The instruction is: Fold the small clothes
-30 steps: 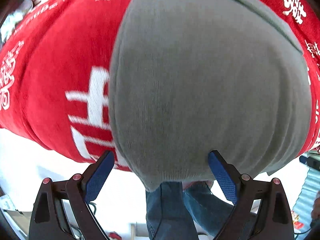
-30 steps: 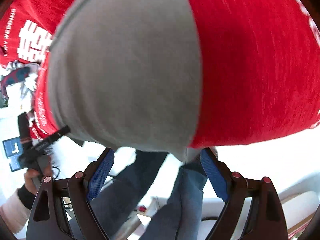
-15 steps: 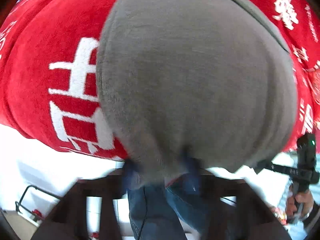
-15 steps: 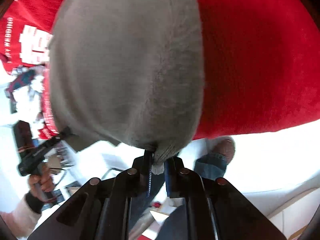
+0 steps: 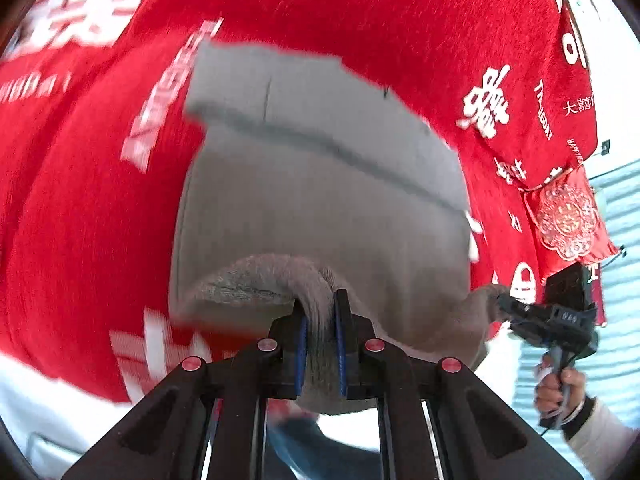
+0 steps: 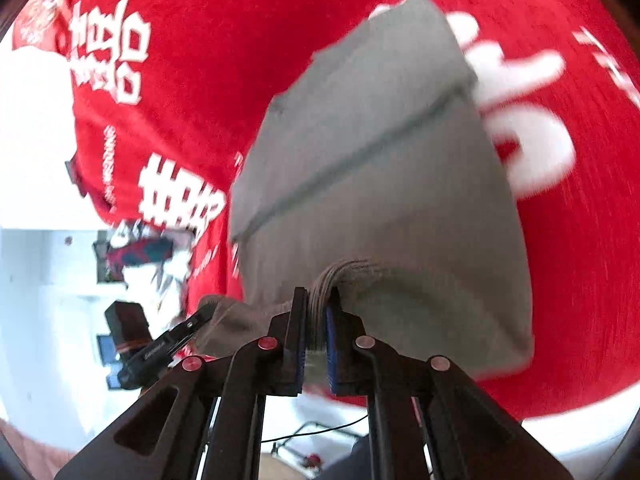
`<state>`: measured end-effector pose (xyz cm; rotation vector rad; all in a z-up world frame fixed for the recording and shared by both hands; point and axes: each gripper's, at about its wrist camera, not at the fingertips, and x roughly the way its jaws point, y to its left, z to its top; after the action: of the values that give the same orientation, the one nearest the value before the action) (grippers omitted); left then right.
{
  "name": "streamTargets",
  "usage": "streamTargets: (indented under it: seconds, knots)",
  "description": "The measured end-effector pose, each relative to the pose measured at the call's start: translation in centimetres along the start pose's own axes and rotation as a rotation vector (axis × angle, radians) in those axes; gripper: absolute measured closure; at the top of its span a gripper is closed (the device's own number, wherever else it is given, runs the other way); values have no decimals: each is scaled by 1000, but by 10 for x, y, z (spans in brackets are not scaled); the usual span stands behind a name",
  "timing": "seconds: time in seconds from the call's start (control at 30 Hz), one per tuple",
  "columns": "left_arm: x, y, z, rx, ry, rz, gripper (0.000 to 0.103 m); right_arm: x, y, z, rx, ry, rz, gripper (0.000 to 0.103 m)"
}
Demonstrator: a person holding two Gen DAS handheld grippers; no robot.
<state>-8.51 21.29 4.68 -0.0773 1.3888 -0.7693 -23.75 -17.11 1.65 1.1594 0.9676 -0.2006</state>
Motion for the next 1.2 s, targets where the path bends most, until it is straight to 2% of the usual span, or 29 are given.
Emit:
streamTargets:
  seconds: [0.07, 0.17, 0.3, 0.37, 0.4, 0.43, 0.47, 0.5, 0.53, 0.7, 0.8, 0.9, 0.97, 1.0, 1.03, 1.07, 1.1, 1.2]
  knots:
    - [8, 3, 27, 23, -21, 15, 90, 15, 3, 23, 26, -13, -54, 94]
    - [31, 8, 63, 42, -44, 76, 90, 32, -1, 41, 82, -23, -146, 94]
    - [45, 10, 100, 43, -48, 154, 90, 25, -7, 52, 141, -63, -203, 92]
    - [39, 16, 105, 48, -31, 168, 90, 24, 0, 55, 128, -64, -270, 81]
    - [37, 18, 108, 64, -20, 177, 84, 24, 5, 53, 112, -63, -302, 55]
    - [35, 19, 108, 84, -11, 194, 70, 23, 11, 51, 82, -64, -347, 28]
    - [34, 20, 109, 103, -7, 218, 27, 22, 17, 48, 40, -70, -388, 26]
    - [32, 21, 109, 126, -19, 242, 9, 22, 22, 46, 0, -67, -419, 26]
    - [31, 20, 110, 153, -28, 243, 9, 24, 26, 44, -34, -57, -450, 26]
    - [53, 10, 111, 240, 61, 225, 9, 45, 32, 37, -188, 27, -599, 26]
    - [85, -1, 110, 268, 151, 206, 9, 59, 35, 39, -260, 61, -626, 26]
    - [107, -13, 106, 299, 196, 179, 9, 80, 34, 47, -327, 118, -647, 26]
    - [116, -21, 104, 316, 212, 171, 14, 94, 30, 48, -343, 174, -687, 32]
    - [122, -24, 102, 324, 225, 175, 30, 96, 34, 44, -383, 173, -719, 44]
    - [127, -25, 101, 322, 240, 186, 53, 97, 39, 41, -413, 183, -720, 77]
    - [131, -24, 100, 315, 256, 193, 68, 96, 44, 37, -435, 197, -718, 90]
    - [134, -22, 97, 299, 269, 183, 97, 92, 48, 34, -441, 202, -712, 92]
    - [116, -22, 93, 266, 208, 140, 96, 75, 66, 27, -500, 187, -697, 93]
